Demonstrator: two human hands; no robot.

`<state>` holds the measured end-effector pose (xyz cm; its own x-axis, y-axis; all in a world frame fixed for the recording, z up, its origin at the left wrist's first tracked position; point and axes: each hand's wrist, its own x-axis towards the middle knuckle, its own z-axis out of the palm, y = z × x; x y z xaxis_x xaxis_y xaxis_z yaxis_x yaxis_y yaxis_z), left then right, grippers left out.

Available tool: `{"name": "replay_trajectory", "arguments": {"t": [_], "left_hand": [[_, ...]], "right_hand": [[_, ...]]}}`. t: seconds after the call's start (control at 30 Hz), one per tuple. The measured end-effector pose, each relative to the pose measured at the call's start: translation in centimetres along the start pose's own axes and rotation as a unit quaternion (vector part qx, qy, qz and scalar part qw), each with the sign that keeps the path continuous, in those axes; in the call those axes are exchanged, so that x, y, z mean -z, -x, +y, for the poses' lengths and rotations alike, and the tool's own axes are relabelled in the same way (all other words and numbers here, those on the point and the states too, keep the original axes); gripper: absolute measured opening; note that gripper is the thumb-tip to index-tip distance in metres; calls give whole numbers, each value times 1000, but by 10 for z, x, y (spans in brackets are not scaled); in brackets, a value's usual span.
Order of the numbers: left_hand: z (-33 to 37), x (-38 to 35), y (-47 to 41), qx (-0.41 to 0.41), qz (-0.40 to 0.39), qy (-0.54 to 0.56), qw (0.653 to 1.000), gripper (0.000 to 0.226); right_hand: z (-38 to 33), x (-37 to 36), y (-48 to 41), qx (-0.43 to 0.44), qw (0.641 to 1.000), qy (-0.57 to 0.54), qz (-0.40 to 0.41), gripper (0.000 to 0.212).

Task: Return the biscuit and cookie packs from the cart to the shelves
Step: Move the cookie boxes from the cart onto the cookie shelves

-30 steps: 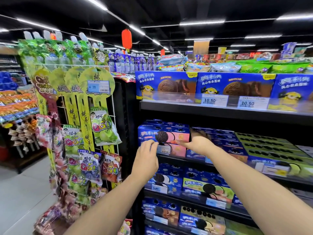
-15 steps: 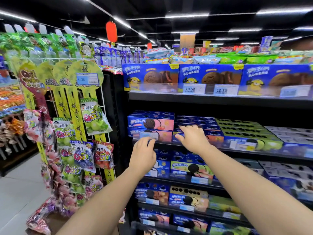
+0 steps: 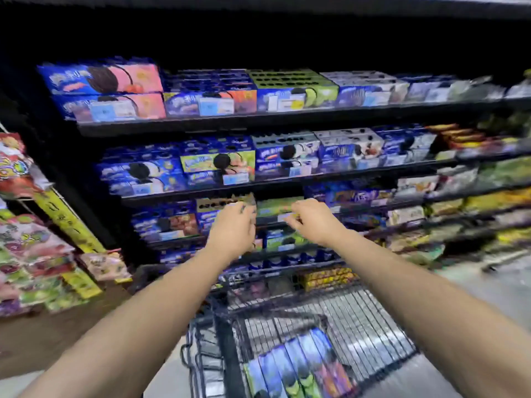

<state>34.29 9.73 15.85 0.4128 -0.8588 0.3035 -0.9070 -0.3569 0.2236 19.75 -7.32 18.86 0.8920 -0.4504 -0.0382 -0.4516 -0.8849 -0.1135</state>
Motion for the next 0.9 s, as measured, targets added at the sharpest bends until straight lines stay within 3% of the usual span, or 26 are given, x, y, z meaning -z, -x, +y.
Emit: {"name": "replay_trajectory", "arguments": {"t": [0.17,0.37,0.7,0.9], "left_hand": [[31,-110,39,13,-76,36,996,31],[63,-239,77,65,-221,44,972,37],[86,-424,122,127,-350,53,927,42],[93,-513,165,95,-418,16,903,58]], "right_hand": [[65,-120,39,-29,993,-39,-108,43],[131,-246,71,-53,967,-99,-230,43],[209,-403,70,-96,921,-197,-323,41],[225,-490,57,-122,898,-210,-366,61]]}}
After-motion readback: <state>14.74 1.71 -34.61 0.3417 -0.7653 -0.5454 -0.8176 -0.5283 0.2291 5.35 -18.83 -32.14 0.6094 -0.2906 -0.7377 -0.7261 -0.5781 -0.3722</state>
